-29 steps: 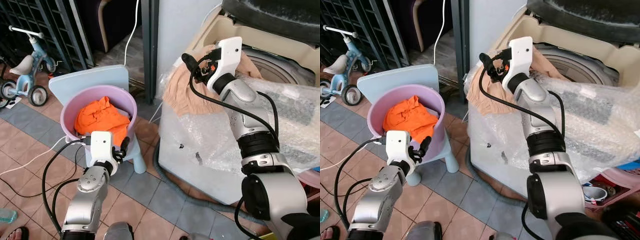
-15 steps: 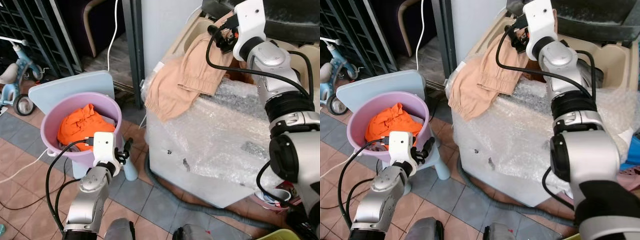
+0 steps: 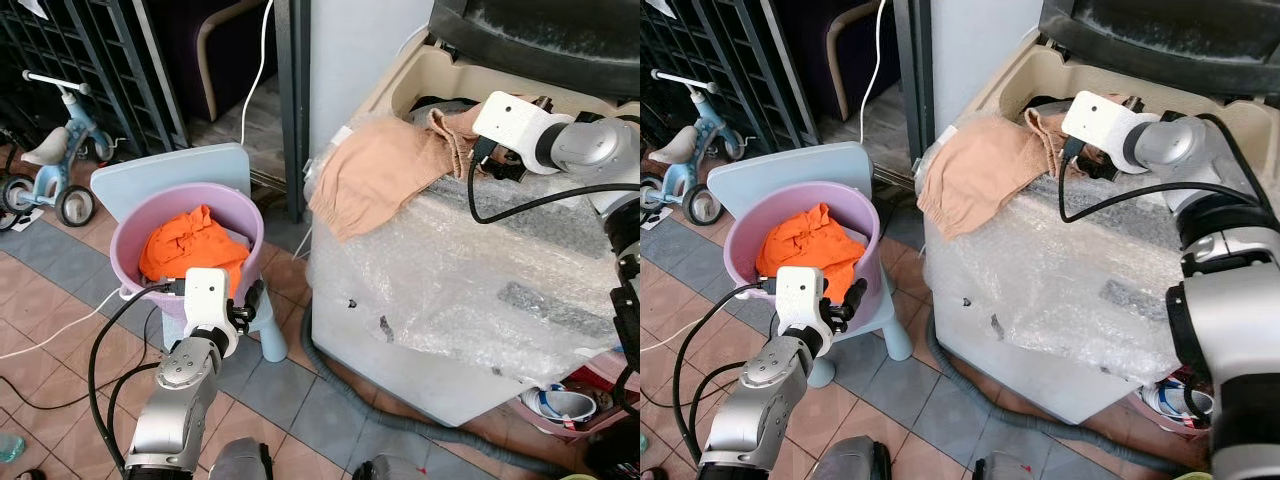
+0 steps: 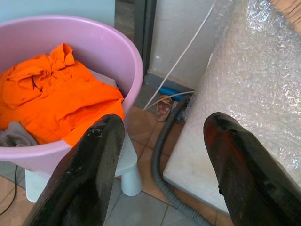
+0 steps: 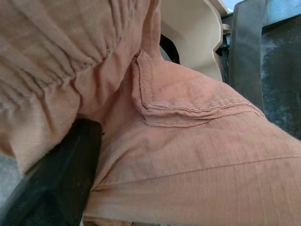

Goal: Clothes washing

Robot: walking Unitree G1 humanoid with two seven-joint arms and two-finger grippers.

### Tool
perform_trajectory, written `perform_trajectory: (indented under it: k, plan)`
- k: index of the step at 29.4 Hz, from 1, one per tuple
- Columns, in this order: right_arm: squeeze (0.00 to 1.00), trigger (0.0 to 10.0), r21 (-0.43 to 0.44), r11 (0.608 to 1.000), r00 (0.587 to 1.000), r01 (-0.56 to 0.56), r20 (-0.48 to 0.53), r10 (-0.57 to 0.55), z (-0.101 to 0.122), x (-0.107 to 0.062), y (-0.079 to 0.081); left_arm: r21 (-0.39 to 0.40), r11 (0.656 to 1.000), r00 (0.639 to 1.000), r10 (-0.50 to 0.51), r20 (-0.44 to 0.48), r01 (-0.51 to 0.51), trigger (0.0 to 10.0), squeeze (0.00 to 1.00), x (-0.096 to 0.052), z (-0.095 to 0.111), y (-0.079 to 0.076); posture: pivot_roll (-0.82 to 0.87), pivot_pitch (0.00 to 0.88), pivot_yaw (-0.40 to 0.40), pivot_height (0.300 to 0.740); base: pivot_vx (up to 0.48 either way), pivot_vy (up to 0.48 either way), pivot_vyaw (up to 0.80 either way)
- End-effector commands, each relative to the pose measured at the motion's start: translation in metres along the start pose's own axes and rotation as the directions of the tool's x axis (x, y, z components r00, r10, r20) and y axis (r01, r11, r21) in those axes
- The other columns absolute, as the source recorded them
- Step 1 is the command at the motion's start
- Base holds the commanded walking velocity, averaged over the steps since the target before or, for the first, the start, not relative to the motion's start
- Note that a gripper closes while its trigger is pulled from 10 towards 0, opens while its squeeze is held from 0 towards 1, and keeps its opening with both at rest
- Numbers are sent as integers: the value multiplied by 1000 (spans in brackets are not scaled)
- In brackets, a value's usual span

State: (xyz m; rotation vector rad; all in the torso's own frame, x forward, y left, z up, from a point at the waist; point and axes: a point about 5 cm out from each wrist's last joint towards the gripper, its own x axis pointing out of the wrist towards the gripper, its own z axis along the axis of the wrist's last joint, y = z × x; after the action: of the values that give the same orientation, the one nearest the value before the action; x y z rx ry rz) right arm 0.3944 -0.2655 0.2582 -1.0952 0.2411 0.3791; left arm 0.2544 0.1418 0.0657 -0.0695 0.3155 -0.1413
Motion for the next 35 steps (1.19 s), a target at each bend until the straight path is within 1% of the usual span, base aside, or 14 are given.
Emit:
perform_trajectory:
  k: [1,6,12,16,18,20,22,23,25,26,28,31,32,35]
  plan:
    - [1000,10000,99,995,990,18,136,-31,8,-11,-13,15,1000,1000,-2,-9,2,10000,0,0,0,1,-38,68,10,740,0,0,0]
    - [1000,10000,354,925,888,-136,457,-44,22,-27,-18,19,1000,1000,-1,-13,1,10000,0,-1,-2,0,-37,67,14,740,0,0,0]
    - [1000,10000,366,798,721,-479,682,120,45,-31,34,23,1000,1000,-7,-14,7,10000,0,0,-1,1,-42,65,24,740,0,0,0]
    - [1000,10000,452,755,735,-476,675,59,48,-21,41,25,1000,1000,-7,-16,8,10000,0,0,-1,1,-39,65,26,740,0,0,0]
    - [1000,10000,578,791,911,-200,406,-67,26,4,39,27,1000,1000,-8,-17,8,10000,0,0,-1,1,-39,62,26,740,0,0,0]
    - [1000,10000,427,903,951,-46,294,-91,14,5,36,28,1000,1000,-9,-17,9,10000,0,1,-1,0,-39,61,28,740,0,0,0]
    - [1000,10000,507,860,932,54,283,-226,15,-1,10,30,999,1000,-11,-16,12,10000,0,1,-1,0,-40,58,26,740,0,0,0]
    - [1000,10000,587,762,886,273,156,-438,12,-13,-24,32,999,1000,-12,-16,12,10000,0,2,0,1,-42,55,21,740,0,0,0]
    - [1000,10000,557,740,855,377,99,-510,10,-20,-37,32,999,1000,-9,-15,9,10000,0,2,0,1,-41,54,18,740,0,0,0]
    - [992,10000,526,659,780,537,-14,-625,2,-33,-56,30,1000,1000,-1,-12,2,10000,0,3,0,2,-37,52,13,740,0,0,0]
    - [773,10000,498,593,729,633,-125,-673,-13,-39,-62,25,1000,1000,4,-12,-4,10000,0,2,0,0,-35,51,11,740,0,0,0]
    - [643,10000,469,653,782,594,-147,-606,-26,-33,-47,24,1000,1000,4,-14,-3,10000,0,0,-1,-2,-35,55,13,740,0,0,0]
    - [400,10000,448,699,818,557,-149,-556,-32,-29,-37,23,1000,1000,4,-15,-3,10000,0,0,-2,-2,-36,56,13,740,0,0,0]
    - [188,10000,354,819,891,452,-146,-429,-45,-23,-15,23,1000,1000,3,-19,-3,10000,0,0,-2,-1,-40,59,17,740,0,0,0]
